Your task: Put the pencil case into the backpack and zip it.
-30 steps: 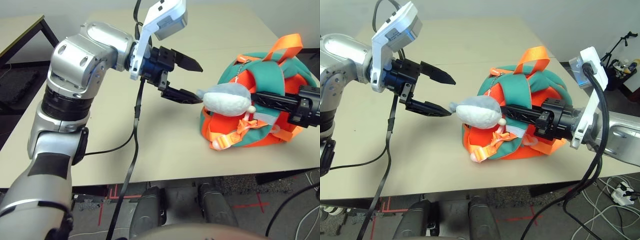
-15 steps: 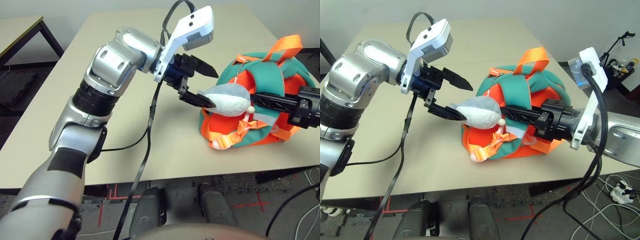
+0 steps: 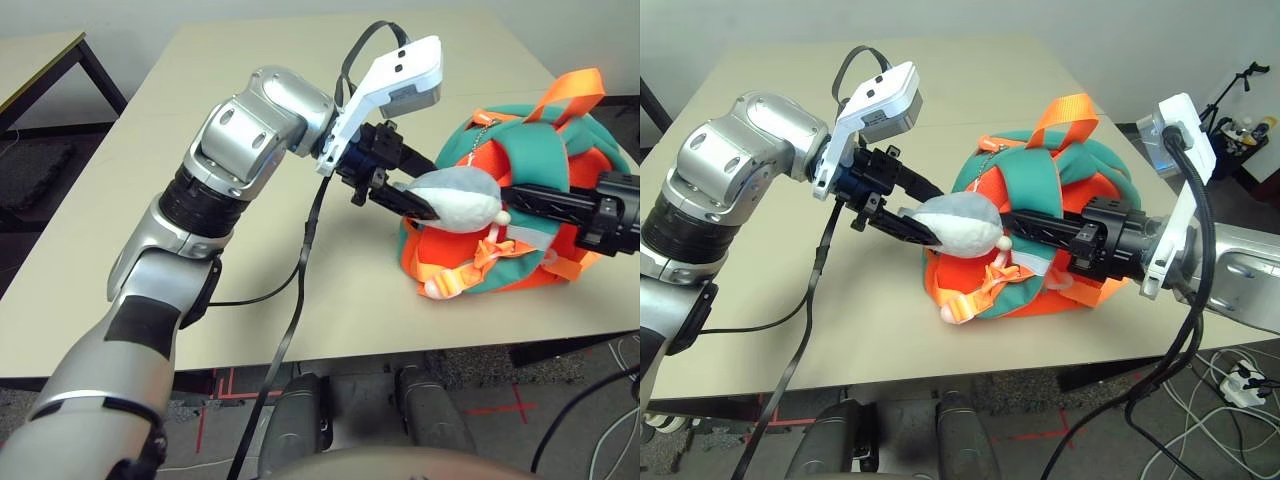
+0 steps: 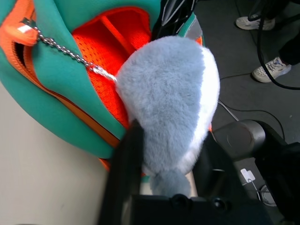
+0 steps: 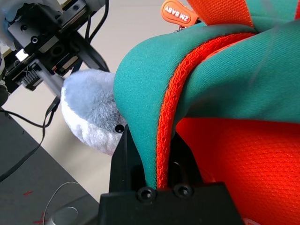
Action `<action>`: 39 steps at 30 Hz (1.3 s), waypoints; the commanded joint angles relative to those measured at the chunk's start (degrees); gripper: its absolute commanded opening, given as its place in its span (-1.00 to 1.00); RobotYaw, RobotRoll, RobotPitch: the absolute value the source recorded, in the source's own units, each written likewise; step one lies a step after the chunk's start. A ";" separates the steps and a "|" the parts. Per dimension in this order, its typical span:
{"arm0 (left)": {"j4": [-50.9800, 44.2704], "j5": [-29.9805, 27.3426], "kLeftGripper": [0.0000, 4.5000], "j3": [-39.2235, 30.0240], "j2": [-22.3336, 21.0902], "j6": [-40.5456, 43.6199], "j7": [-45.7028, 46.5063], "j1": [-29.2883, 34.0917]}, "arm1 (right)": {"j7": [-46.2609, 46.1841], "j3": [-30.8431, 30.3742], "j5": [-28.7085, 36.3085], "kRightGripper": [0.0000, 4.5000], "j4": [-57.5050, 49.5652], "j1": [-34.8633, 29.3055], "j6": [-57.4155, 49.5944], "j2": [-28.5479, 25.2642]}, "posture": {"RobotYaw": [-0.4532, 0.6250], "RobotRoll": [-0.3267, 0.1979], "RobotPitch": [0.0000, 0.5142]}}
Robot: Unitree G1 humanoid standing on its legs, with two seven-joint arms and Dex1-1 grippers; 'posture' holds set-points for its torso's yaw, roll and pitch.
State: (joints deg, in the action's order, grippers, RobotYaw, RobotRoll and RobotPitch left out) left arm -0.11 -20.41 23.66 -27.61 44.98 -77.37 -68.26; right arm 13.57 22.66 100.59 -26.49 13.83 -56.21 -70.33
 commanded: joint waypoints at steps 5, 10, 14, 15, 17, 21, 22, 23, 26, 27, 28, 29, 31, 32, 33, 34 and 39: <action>1.12 -1.46 -0.95 -2.89 0.63 2.71 2.15 -1.23 | 0.93 -1.06 -0.64 -0.92 -0.12 0.87 -0.45 0.68 | -0.38 0.25 -0.59; 7.93 -5.33 -0.95 -10.97 -0.96 10.34 5.02 -5.63 | 0.93 -1.11 -1.12 -0.92 -0.24 0.50 -0.59 1.00 | -0.38 0.25 -0.59; 14.87 -7.22 -0.95 -17.26 -2.95 15.53 8.58 -8.02 | 1.12 -1.12 -1.71 -0.92 -0.34 0.15 -0.65 1.48 | -0.37 0.25 -0.59; 15.96 -7.80 -0.95 -18.38 -3.34 16.90 9.17 -8.28 | 1.09 -1.22 -1.82 -0.92 -0.38 0.20 -0.65 1.63 | -0.36 0.25 -0.60; 17.01 -9.41 -0.95 -20.26 -4.88 20.84 9.91 -7.84 | 0.96 -1.43 -1.89 -0.92 -0.47 0.35 -0.60 1.93 | -0.36 0.25 -0.61; 13.09 -14.39 -0.95 -21.69 -8.92 30.02 9.76 -3.45 | 0.79 -1.67 -1.84 -0.92 -0.61 0.54 -0.37 2.45 | -0.36 0.25 -0.62; 11.96 -15.62 -0.95 -22.37 -9.56 32.36 10.44 -2.16 | 0.84 -1.69 -1.98 -0.92 -0.66 0.49 -0.34 2.60 | -0.35 0.25 -0.63; 10.72 -16.68 -0.95 -22.59 -10.54 34.12 10.64 -0.77 | 0.87 -1.72 -2.08 -0.92 -0.68 0.46 -0.31 2.73 | -0.35 0.25 -0.63; 8.94 -19.75 -0.95 -24.69 -11.61 39.36 12.20 2.03 | 1.05 -1.90 -2.50 -0.92 -0.76 0.44 -0.31 3.15 | -0.34 0.25 -0.65; 8.57 -20.75 -0.95 -25.81 -11.36 40.81 13.03 2.71 | 1.07 -1.96 -2.57 -0.92 -0.78 0.44 -0.30 3.30 | -0.34 0.25 -0.65; 8.57 -21.66 -0.95 -27.52 -10.57 42.84 14.29 3.07 | 1.12 -2.04 -2.73 -0.92 -0.79 0.50 -0.30 3.43 | -0.34 0.25 -0.65; 8.57 -22.55 -0.95 -28.82 -9.98 44.62 15.24 3.24 | 1.17 -2.10 -2.83 -0.92 -0.78 0.57 -0.31 3.52 | -0.34 0.25 -0.65; 8.50 -26.00 -0.95 -29.97 -10.08 47.08 16.23 3.99 | 1.21 -2.24 -2.97 -0.92 -0.70 0.79 -0.33 3.69 | -0.33 0.25 -0.65; 8.95 -28.51 -0.95 -29.63 -10.78 47.42 16.52 4.41 | 1.27 -2.27 -3.06 -0.92 -0.66 0.87 -0.36 3.76 | -0.33 0.25 -0.65; 9.06 -30.97 -0.95 -29.26 -11.54 47.52 16.77 4.96 | 1.27 -2.30 -3.11 -0.92 -0.63 0.95 -0.40 3.85 | -0.33 0.25 -0.65; 9.05 -33.16 -0.95 -29.07 -12.05 47.52 17.13 5.49 | 1.27 -2.33 -3.18 -0.92 -0.57 1.03 -0.44 3.93 | -0.33 0.25 -0.65; 8.64 -42.30 -0.95 -27.65 -14.94 47.52 20.89 8.52 | 0.99 -2.52 -3.31 -0.92 -0.74 1.22 -0.30 4.36 | -0.34 0.25 -0.64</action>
State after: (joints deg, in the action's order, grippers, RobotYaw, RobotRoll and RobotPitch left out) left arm 9.03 -60.02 -4.30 -41.20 91.52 -57.97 -60.64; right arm 14.55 20.93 97.84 -26.58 14.58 -56.29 -66.13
